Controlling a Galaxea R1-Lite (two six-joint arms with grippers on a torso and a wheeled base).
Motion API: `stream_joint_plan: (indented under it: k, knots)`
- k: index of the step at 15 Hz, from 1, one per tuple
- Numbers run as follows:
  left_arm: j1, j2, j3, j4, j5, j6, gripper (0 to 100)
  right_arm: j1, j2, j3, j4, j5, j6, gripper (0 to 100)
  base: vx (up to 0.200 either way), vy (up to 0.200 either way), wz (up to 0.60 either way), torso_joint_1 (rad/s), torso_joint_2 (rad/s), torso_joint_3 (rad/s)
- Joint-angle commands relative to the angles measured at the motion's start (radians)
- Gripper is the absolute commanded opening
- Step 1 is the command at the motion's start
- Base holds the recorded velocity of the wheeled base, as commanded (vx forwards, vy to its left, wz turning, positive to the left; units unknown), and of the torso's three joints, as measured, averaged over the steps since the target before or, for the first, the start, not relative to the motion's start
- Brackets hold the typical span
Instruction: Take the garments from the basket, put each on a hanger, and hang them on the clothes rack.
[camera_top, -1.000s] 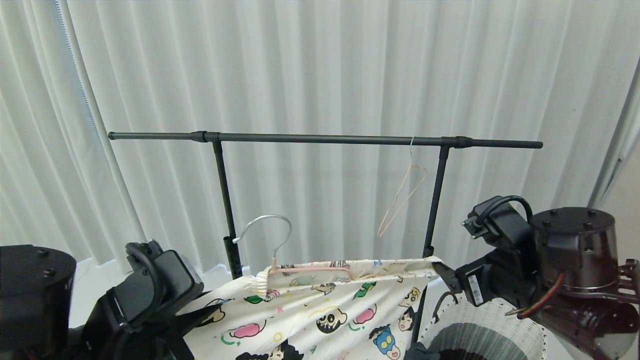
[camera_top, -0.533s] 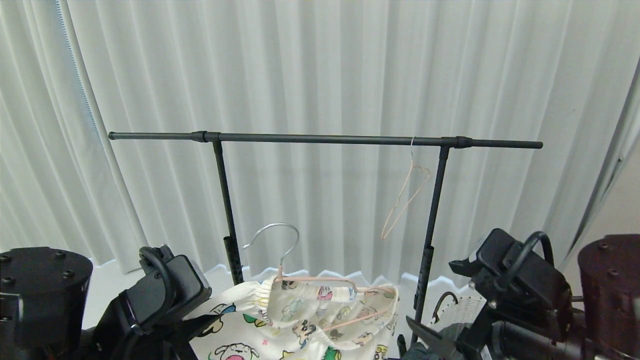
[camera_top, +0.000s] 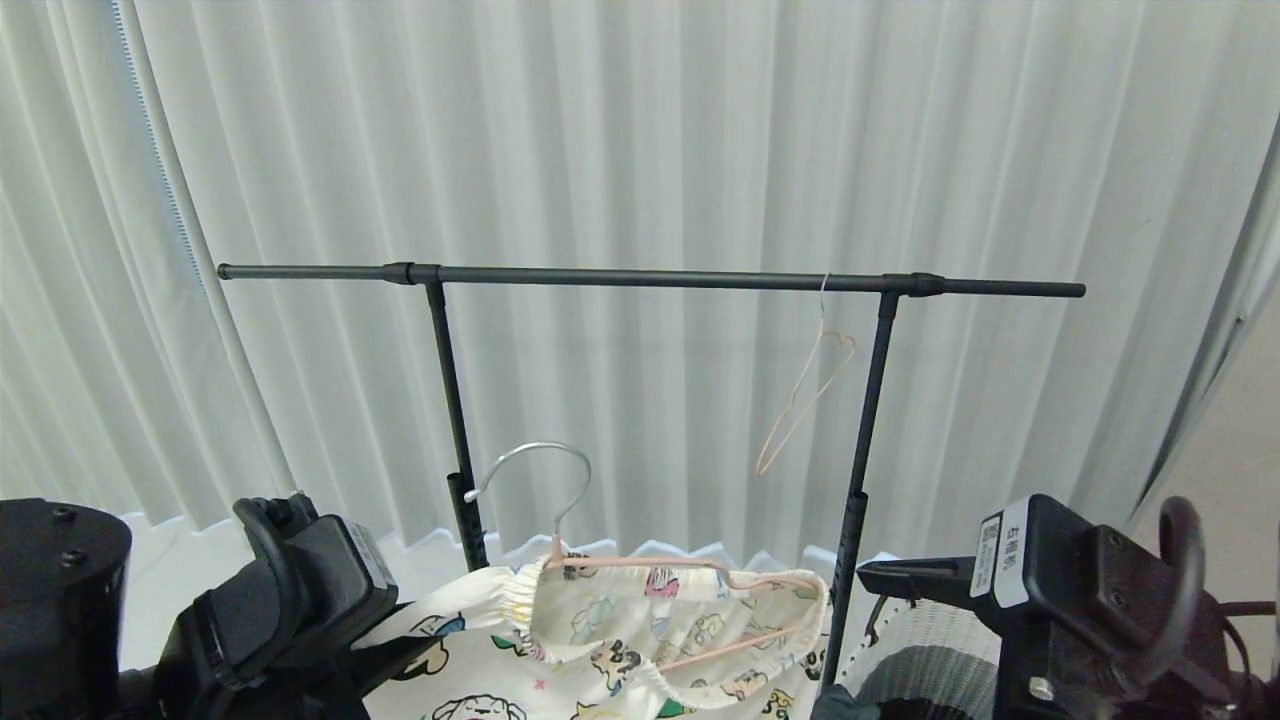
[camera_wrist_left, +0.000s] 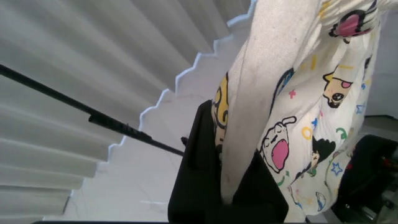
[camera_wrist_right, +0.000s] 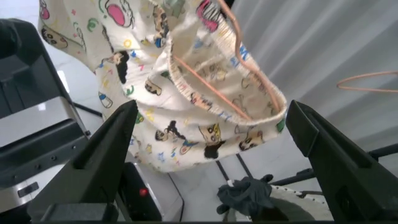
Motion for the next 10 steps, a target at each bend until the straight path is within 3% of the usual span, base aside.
stream_joint_plan:
  k: [1, 4, 10]
  knots:
    - [-0.013, 0.001, 0.01, -0.001, -0.001, 0.0, 0, 0.001, -0.003, -0.004, 0.0, 0.002, -0.004, 100, 0.0, 0.0, 0.0, 0.0, 0.0, 0.0]
    - [-0.059, 0.01, 0.039, -0.001, -0.03, 0.001, 0, 0.0, 0.015, -0.004, 0.005, 0.108, -0.042, 100, 0.0, 0.0, 0.0, 0.0, 0.0, 0.0]
    - [-0.202, 0.013, 0.035, -0.001, -0.03, 0.007, 0, -0.002, 0.158, -0.081, 0.071, 0.137, -0.09, 100, 0.0, 0.0, 0.0, 0.0, 0.0, 0.0]
